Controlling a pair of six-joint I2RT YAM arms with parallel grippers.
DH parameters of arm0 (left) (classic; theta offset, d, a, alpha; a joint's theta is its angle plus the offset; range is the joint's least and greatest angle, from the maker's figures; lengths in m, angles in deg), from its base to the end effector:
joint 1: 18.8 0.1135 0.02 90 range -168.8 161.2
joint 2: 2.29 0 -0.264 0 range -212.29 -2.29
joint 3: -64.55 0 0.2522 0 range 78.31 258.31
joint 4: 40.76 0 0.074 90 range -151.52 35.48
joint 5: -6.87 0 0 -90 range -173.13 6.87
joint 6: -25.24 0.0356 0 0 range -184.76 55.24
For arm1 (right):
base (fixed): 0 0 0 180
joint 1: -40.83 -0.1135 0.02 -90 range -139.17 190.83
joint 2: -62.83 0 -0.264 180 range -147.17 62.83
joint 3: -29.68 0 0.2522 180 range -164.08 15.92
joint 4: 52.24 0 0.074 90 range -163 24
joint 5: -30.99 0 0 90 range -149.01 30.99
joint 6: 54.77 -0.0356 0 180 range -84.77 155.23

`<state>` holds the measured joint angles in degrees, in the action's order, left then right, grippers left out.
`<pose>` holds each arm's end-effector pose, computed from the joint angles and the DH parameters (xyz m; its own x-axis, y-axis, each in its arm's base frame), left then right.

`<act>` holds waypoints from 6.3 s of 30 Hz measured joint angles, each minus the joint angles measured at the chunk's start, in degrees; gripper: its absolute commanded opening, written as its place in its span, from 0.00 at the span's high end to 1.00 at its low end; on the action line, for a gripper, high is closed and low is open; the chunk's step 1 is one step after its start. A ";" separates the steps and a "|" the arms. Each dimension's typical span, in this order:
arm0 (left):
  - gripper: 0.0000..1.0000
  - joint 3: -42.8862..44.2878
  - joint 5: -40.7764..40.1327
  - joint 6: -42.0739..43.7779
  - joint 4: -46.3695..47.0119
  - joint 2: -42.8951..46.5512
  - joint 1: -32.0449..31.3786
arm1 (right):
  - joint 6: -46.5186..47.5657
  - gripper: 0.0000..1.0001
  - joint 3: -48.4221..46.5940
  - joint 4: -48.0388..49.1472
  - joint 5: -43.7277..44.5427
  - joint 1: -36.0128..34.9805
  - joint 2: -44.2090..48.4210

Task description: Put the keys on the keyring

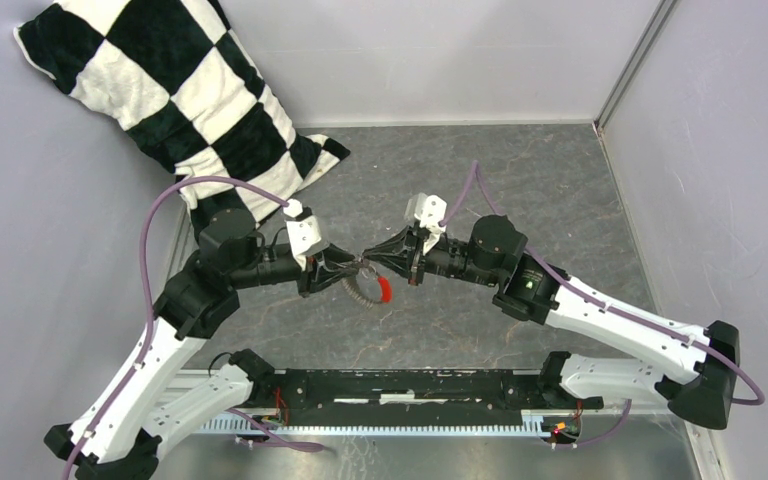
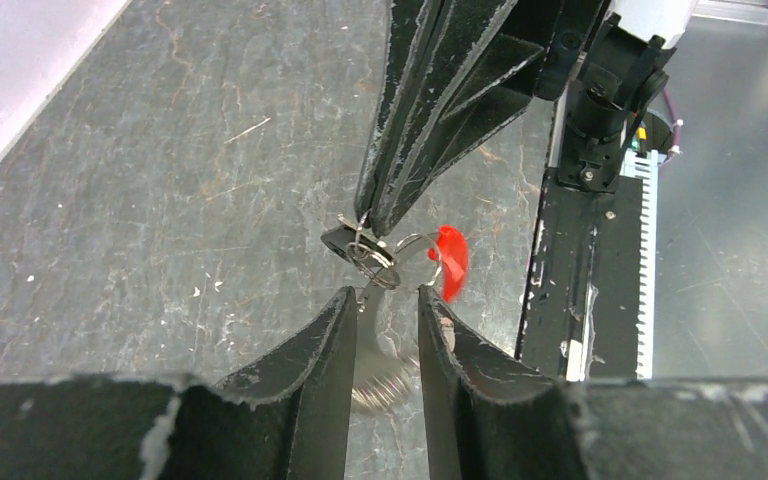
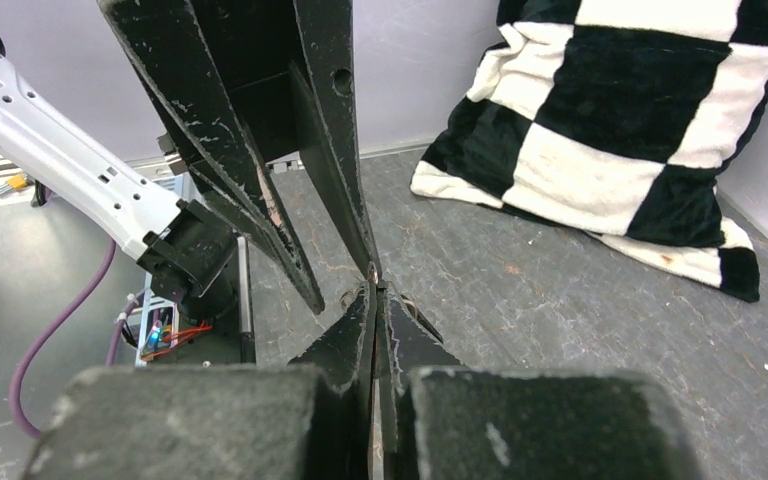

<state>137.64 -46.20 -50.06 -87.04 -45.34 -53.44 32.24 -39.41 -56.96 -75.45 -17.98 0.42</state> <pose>0.1061 -0.0993 0.3913 0.0132 0.2374 -0.9713 0.9570 0.2786 0.0811 0.1241 0.2245 0.3805 -0.0328 0.0425 -0.9986 -0.9666 0.2529 0.0425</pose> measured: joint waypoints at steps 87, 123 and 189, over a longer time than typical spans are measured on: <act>0.98 -5.57 -9.35 0.28 8.11 3.76 0.00 | 1.70 0.02 -2.36 -11.50 17.07 -1.03 4.59; 0.98 -7.23 -23.74 -8.35 16.68 -0.81 0.00 | 0.63 0.02 6.38 6.36 25.31 -10.14 -13.38; 0.00 0.72 -21.33 -2.71 4.04 -28.94 30.62 | -1.73 0.02 21.88 -6.36 19.47 35.89 -8.28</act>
<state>138.36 -67.53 -52.77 -82.99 -74.28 -22.82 30.52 -17.53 -63.32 -55.98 17.91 -7.87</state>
